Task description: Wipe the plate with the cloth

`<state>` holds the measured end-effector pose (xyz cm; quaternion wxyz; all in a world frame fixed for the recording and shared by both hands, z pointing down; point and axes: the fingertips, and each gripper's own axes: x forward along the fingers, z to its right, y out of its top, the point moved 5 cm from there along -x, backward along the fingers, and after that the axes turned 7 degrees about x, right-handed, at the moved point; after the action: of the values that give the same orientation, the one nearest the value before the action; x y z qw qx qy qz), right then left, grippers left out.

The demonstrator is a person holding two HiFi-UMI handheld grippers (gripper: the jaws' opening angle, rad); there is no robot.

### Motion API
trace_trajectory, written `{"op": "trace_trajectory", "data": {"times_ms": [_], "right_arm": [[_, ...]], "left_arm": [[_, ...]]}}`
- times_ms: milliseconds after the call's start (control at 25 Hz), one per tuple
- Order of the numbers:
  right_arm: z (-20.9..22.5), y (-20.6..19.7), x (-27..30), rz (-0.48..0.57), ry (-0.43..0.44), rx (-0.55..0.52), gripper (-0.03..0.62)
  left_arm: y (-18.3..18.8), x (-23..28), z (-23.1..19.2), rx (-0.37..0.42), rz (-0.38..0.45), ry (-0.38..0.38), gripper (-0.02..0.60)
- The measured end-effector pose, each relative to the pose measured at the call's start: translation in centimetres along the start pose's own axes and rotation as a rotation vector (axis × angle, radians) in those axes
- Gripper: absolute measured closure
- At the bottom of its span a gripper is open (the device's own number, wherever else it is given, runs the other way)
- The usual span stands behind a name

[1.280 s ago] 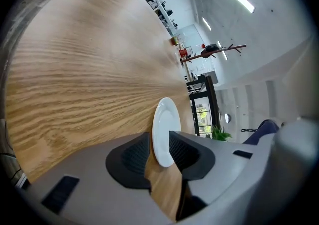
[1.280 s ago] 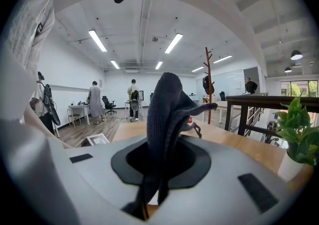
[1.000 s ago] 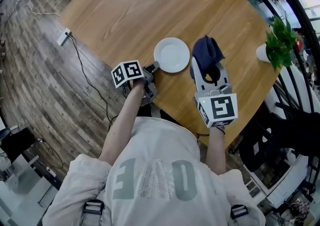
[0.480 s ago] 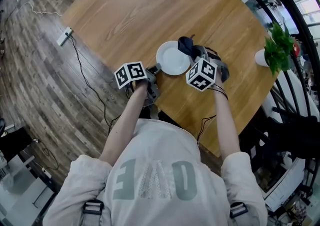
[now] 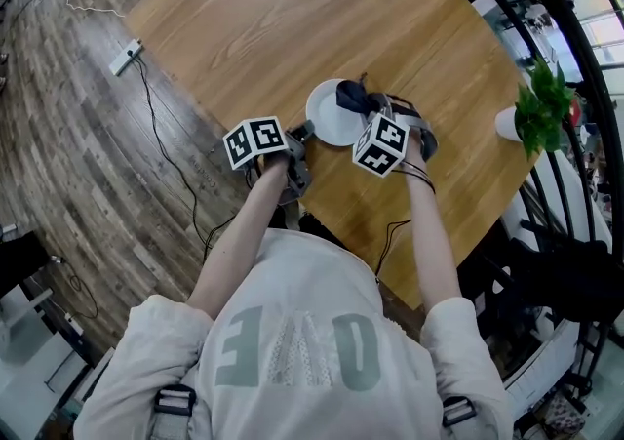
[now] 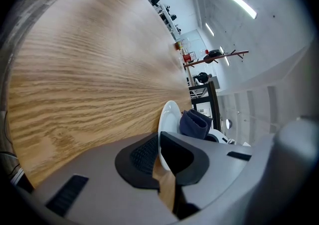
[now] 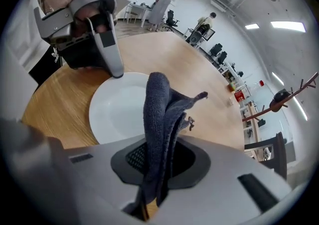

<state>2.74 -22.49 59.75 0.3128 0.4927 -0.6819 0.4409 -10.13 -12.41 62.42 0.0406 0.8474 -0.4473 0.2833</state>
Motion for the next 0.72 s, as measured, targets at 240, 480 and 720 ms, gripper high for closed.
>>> {"op": "trace_trajectory", "data": {"times_ms": [240, 480, 720], "right_arm": [[-2.6, -0.3, -1.5, -0.019, 0.029, -0.013, 0.540], [-6.1, -0.8, -3.6, -0.006, 0.079, -0.023, 0.542], [-6.5, -1.0, -4.2, 0.010, 0.091, 0.014, 0.542]], "left_arm": [[0.2, -0.5, -0.2, 0.006, 0.038, 0.009, 0.560], [0.2, -0.6, -0.2, 0.004, 0.047, 0.005, 0.560], [0.1, -0.4, -0.1, 0.016, 0.037, 0.002, 0.560]]}}
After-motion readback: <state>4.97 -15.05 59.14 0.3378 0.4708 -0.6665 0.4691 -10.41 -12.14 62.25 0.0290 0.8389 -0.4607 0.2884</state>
